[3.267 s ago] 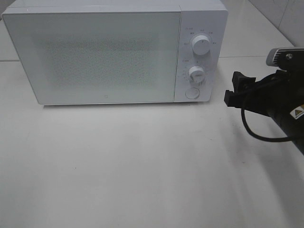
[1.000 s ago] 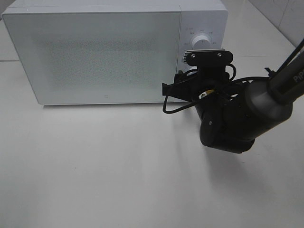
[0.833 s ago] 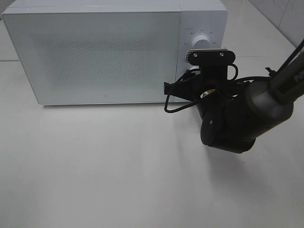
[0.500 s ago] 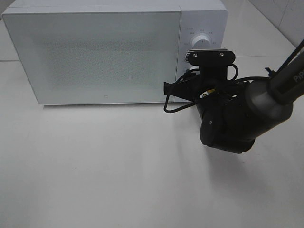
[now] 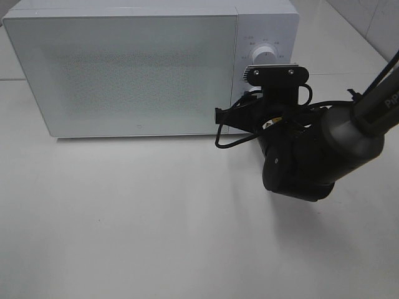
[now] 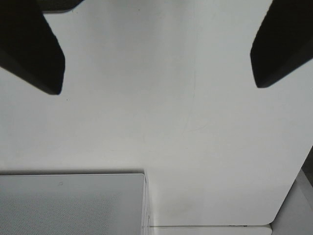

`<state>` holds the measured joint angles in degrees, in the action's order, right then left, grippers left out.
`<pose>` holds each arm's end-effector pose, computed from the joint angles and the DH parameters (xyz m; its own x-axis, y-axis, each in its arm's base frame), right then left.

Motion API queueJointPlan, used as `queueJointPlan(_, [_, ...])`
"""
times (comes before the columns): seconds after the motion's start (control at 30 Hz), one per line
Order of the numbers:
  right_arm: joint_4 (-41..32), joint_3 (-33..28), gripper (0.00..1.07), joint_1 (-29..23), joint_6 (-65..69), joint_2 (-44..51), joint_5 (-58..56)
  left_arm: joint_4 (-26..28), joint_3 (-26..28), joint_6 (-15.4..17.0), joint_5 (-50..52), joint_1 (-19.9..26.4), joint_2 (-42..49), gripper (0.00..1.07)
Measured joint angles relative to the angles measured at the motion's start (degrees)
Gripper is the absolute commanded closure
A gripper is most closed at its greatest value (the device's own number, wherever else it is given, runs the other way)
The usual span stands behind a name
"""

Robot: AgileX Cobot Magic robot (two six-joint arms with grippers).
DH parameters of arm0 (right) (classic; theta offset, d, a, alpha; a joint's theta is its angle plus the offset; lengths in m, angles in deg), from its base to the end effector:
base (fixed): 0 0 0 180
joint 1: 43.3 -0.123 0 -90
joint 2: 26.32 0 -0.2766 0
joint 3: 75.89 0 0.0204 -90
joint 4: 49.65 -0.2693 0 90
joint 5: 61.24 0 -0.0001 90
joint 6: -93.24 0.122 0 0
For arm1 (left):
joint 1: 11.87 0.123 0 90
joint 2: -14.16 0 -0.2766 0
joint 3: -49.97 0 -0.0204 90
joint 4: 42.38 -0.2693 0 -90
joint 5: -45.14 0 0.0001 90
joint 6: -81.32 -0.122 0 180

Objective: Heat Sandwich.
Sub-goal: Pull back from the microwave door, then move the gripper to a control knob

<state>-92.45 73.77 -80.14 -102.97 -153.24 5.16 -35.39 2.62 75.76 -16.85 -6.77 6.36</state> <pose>0.3525 0.1692 0.0902 -0.1098 -0.0118 -0.9939 0.0322 0.9994 -0.0154 0.0444 -0.0092 0.2761 -0.4510 -0.0008 -0.8925 0.0248 0.9996 -0.0135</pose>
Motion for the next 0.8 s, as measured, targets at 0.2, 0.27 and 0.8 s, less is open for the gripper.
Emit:
queueJointPlan(0.2, [0.0,0.0,0.96,0.0,7.6,0.0,0.1,0.0,0.0,0.0,0.0,0.0,0.0,0.09])
queueJointPlan(0.27, [0.2,0.0,0.96,0.0,14.1,-0.1,0.5,0.0,0.0,0.0,0.0,0.0,0.0,0.09])
queueJointPlan(0.8, [3.0,-0.5,0.95,0.4,51.6,-0.4,1.4,0.0,0.0,0.0,0.0,0.0,0.0,0.09])
